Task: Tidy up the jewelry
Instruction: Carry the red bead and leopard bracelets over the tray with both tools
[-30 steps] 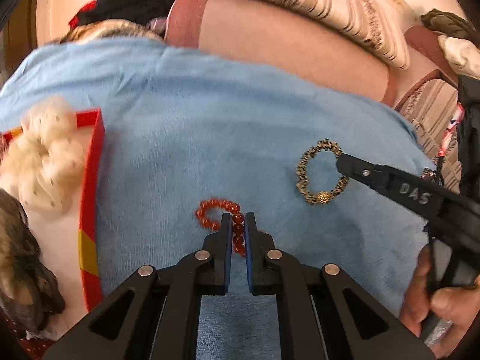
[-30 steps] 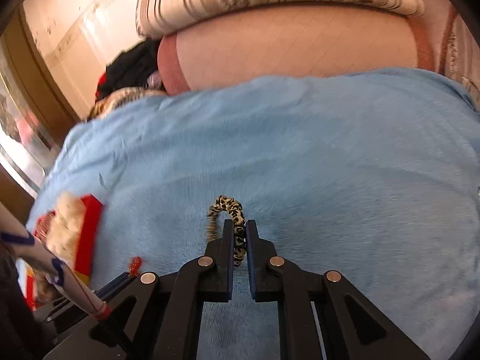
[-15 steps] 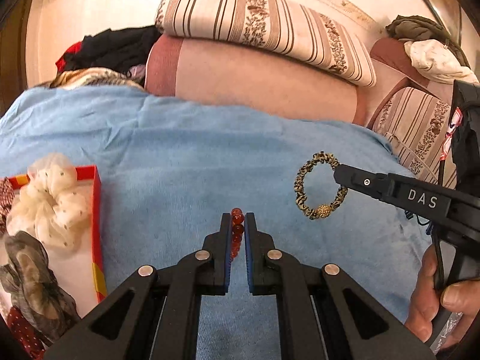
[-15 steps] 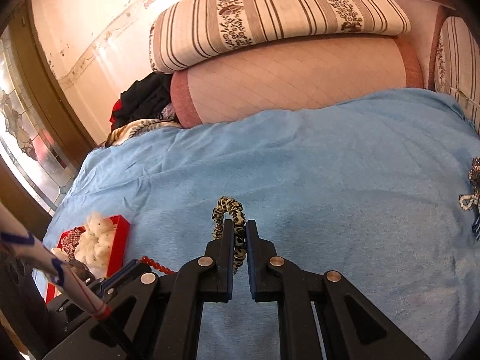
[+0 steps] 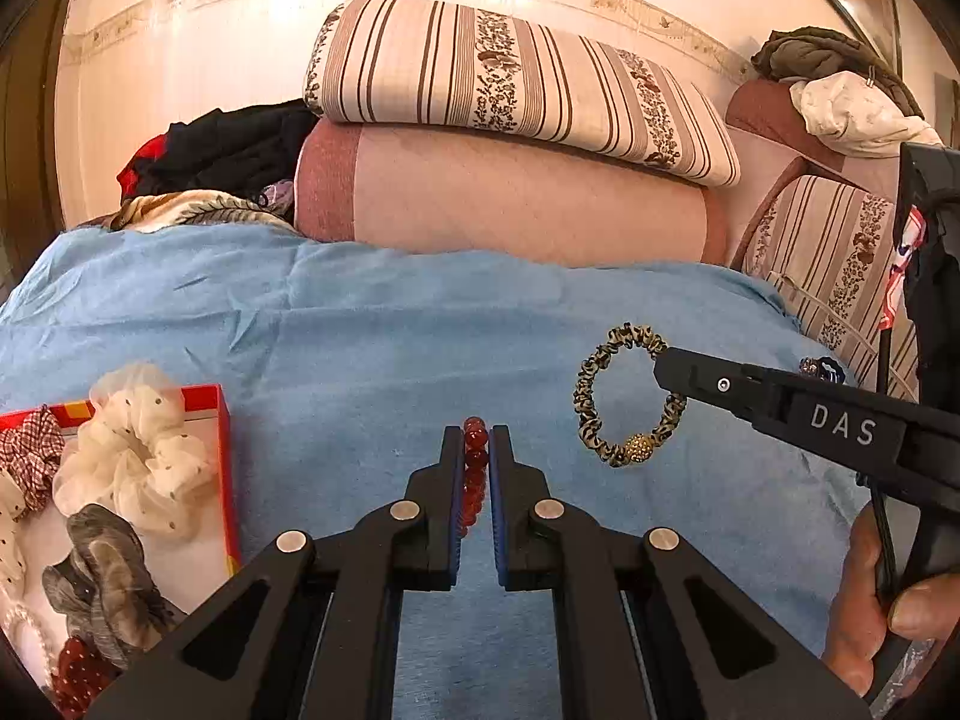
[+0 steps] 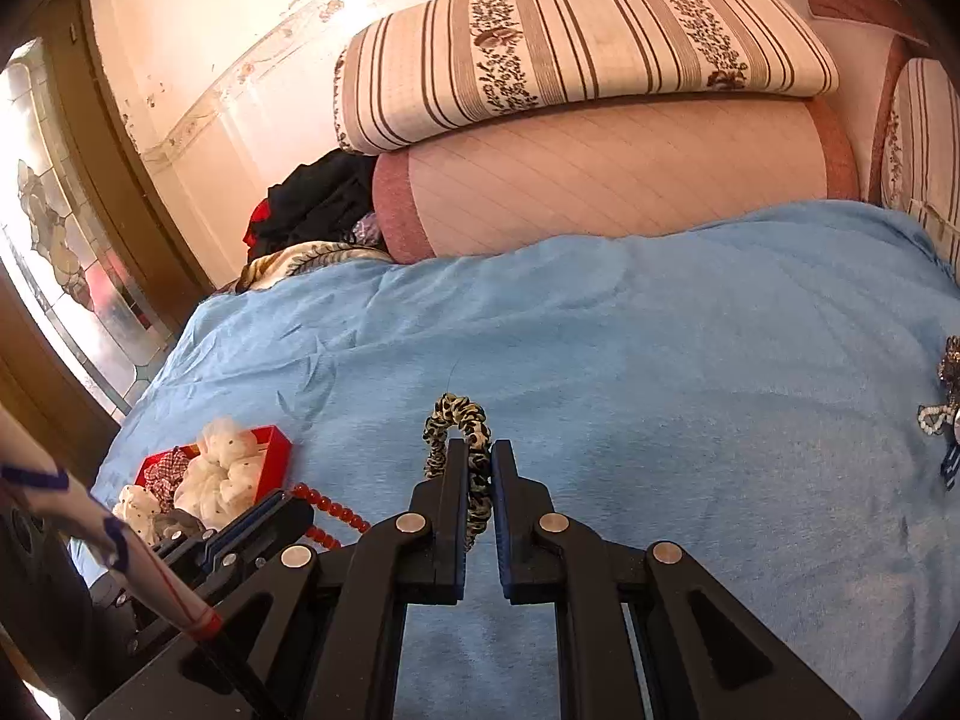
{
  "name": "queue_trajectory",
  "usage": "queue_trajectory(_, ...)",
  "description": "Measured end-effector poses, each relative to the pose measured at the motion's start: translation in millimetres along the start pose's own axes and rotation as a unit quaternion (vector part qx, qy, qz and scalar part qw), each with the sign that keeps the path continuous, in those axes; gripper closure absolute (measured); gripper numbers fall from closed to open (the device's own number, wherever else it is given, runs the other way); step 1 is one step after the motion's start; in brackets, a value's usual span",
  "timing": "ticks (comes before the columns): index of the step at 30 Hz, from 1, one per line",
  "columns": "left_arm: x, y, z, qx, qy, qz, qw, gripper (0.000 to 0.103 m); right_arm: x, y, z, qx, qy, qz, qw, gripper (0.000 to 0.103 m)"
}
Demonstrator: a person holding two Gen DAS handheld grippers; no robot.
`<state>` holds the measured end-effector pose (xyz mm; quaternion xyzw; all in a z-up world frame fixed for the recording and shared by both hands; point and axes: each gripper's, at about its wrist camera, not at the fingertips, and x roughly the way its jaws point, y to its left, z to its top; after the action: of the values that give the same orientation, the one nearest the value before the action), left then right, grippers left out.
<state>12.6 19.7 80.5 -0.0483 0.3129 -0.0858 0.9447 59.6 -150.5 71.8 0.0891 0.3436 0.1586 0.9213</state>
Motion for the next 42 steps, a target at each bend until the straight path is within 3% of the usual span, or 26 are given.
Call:
queue_trajectory(25,-42,24,10,-0.016,-0.042,0.023,0.9987,0.096,-13,39,-11,-0.033,-0.009,0.023,0.999,0.095)
queue_trajectory(36,-88,16,1,-0.004,-0.072,0.038,0.9967,0.096,-58,69,-37,-0.044,-0.038,0.026,0.998,0.095)
queue_trajectory(42,-118,35,-12,-0.027,-0.076,0.043,0.9959,0.096,-78,83,-57,-0.041,-0.042,0.032,0.998,0.095)
